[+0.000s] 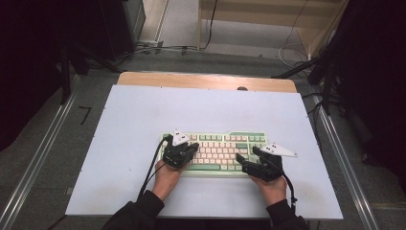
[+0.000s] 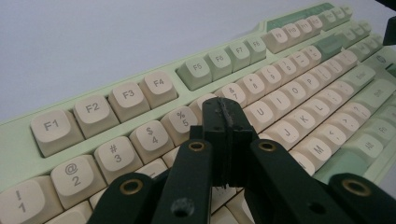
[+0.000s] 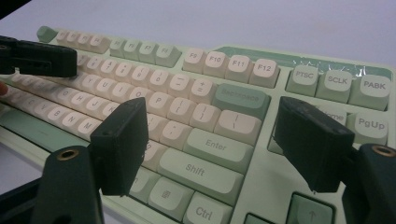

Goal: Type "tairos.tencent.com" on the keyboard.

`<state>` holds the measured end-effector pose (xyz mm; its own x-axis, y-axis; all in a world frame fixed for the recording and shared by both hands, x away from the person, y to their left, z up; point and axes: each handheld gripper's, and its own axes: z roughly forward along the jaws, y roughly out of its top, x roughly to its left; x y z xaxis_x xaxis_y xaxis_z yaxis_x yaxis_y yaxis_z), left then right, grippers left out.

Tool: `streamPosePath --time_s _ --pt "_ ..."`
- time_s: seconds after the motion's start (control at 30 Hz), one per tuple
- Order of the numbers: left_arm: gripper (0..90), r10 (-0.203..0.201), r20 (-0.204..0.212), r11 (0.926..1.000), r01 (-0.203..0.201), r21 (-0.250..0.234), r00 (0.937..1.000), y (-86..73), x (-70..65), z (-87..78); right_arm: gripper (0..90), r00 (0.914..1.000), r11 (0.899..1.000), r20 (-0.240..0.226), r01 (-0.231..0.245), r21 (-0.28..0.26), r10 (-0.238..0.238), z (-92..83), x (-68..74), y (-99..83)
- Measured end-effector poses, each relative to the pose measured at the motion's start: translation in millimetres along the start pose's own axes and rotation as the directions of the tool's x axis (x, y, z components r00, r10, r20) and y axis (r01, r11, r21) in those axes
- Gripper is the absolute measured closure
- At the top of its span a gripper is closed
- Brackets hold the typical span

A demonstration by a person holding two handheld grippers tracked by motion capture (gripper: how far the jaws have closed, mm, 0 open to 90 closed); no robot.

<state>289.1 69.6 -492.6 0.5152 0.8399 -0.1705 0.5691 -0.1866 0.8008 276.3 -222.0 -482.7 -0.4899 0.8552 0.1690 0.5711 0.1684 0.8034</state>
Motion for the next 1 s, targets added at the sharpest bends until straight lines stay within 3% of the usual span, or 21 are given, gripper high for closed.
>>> streamPosePath --time_s 0.67,1.0 --pt "90.0 0.004 -0.004 0.9995 -0.003 0.031 1.0000 0.4 -0.8 3.7 24.5 1.0000 1.000 0.000 0.001 0.004 -0.001 0.4 0.2 0.0" --pt "90.0 -0.016 0.017 0.9998 0.015 0.010 0.9997 2.2 -1.6 -0.9 24.6 1.0000 1.000 0.000 0.002 0.003 -0.002 0.5 -0.1 0.2"
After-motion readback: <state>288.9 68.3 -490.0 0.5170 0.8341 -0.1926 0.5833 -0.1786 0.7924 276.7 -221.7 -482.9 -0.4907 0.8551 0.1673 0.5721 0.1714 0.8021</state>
